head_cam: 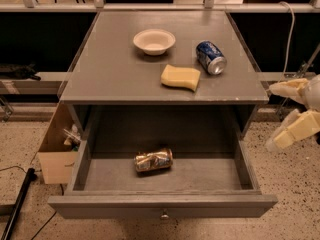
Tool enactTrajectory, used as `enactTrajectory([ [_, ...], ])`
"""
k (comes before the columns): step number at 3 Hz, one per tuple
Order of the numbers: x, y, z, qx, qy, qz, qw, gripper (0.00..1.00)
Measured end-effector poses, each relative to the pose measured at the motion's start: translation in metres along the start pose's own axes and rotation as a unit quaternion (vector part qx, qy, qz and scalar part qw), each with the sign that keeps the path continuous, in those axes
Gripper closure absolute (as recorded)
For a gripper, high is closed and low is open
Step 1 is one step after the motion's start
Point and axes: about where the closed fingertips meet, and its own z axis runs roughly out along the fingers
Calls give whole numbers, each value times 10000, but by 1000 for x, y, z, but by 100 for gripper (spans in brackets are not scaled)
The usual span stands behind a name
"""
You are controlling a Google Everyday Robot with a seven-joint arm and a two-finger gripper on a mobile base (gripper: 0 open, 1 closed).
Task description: Pick orange can from top drawer and place on counter
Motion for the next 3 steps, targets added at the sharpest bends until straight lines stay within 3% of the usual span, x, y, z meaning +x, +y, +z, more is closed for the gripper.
enactTrajectory([
  [2, 0, 3, 13, -93, -31, 25, 9999, 0],
  [3, 0, 9, 41, -255, -36, 77, 9996, 0],
])
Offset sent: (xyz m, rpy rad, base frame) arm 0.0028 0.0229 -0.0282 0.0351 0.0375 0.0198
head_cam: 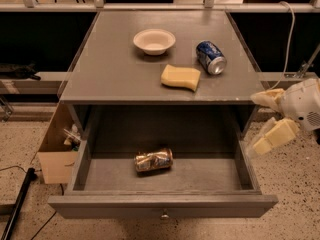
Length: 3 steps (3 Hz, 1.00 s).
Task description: Pick orange can from top drawer and place on counter
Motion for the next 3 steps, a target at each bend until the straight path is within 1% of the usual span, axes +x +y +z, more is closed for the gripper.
enactTrajectory([
  [1, -4, 5, 35, -187, 32, 37, 9998, 0],
  [2, -6, 22, 67, -385, 87, 49, 9992, 0],
  [3, -5, 25, 73, -431, 104, 59, 9990, 0],
])
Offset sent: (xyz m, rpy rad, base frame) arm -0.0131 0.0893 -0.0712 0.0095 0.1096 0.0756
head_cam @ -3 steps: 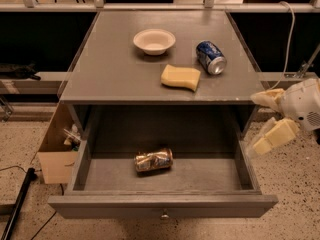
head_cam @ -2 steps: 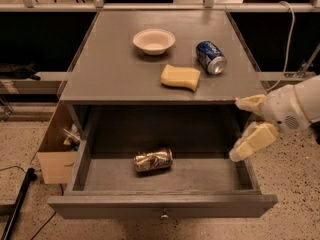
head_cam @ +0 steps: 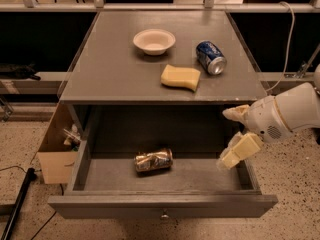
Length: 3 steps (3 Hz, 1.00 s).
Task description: Pick orange can from top drawer and place on counter
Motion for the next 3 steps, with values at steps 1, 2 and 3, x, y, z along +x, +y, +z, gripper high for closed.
enactTrajectory([
  [1, -2, -1, 6, 145, -209, 136, 9996, 0],
  [2, -6, 3, 26, 332, -415, 356, 9980, 0],
  [3, 0, 2, 52, 565, -509, 584, 9954, 0],
])
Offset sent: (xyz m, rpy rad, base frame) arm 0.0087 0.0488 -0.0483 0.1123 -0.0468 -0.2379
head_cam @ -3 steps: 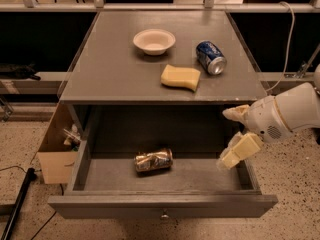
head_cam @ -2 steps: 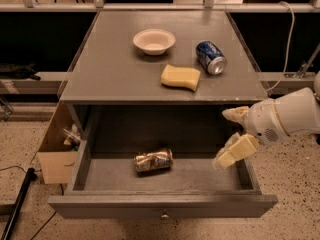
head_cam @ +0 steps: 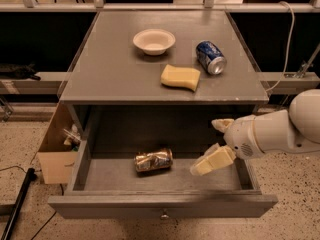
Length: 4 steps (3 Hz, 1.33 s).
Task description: Pick orange can from top drawer and place on counter
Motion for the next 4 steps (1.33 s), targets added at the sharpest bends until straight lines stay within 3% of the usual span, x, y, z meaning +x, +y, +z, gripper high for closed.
enactTrajectory([
  [1, -8, 2, 38, 44, -52, -81, 9999, 0],
  [3, 1, -4, 36, 186, -149, 49, 9997, 0],
  [4, -3, -9, 53, 245, -280, 28, 9993, 0],
])
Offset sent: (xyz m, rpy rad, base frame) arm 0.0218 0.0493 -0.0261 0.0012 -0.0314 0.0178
